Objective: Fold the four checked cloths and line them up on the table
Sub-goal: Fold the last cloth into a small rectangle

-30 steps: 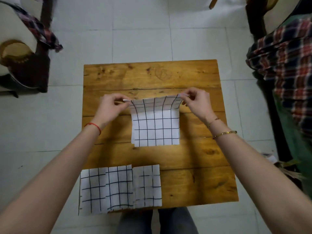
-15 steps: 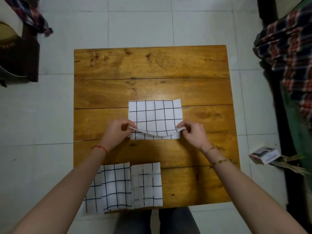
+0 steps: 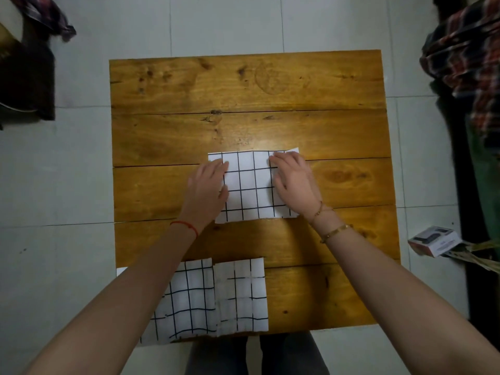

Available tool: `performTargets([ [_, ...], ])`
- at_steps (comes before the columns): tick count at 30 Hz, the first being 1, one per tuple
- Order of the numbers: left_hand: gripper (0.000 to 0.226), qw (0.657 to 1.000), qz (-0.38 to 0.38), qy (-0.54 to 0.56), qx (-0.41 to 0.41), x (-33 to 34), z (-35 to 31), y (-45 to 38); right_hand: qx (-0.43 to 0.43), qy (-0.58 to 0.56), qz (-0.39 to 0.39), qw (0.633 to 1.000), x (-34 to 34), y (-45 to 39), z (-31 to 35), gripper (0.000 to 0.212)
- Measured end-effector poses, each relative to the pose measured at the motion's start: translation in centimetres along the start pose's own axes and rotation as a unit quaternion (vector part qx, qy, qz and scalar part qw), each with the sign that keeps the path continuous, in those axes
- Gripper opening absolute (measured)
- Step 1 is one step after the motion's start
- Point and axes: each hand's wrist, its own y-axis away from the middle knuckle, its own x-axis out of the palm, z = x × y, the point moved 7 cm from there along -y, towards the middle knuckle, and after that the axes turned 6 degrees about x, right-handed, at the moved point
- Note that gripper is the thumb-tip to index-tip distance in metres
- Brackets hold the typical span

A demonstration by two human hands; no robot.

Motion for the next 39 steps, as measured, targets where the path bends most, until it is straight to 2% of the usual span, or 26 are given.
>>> performTargets([
  [4, 0.068, 0.993, 0.059, -0.105, 0.010, 1.5, 0.3, -1.8, -0.068, 0.086, 0.064, 0.992, 3.4, -1.9, 4.0, 0.050],
  [8, 0.073, 0.986, 0.087, -0.142, -0.001, 2.2, 1.1, -2.3, -0.064, 0.166, 0.120, 0.977, 6.7, -2.4, 5.2, 0.057],
  [13, 0.081, 0.972, 0.102, -0.212, 0.021, 2.6, 2.1, -1.9, -0.056, 0.184, 0.114, 0.975, 7.1, -1.5, 3.5, 0.058],
  [20, 0.080, 0.972, 0.122, -0.201, 0.013, 2.7, 2.2, -1.9, 0.078, 0.172, 0.044, 0.981, 2.9, 0.4, -4.4, 0.058],
  [29, 0.083, 0.987, 0.098, -0.129, -0.005, 1.8, 1.9, -2.1, 0.111, 0.149, 0.018, 0.983, 1.5, 0.7, -5.8, 0.061],
  [32, 0.075, 0.997, 0.029, -0.076, -0.010, 0.7, 2.1, -2.7, 0.091, 0.132, -0.004, 0.987, 1.2, 0.9, -4.7, 0.061],
  [34, 0.066, 0.998, -0.009, -0.060, -0.023, 0.1, 2.5, -3.0, 0.048, 0.127, 0.009, 0.991, 1.5, 1.2, -3.6, 0.061],
  [39, 0.042, 0.997, -0.025, -0.029, -0.073, -0.6, 3.6, -4.2, -0.023, 0.144, 0.080, 0.986, 4.1, 1.9, -1.6, 0.071],
])
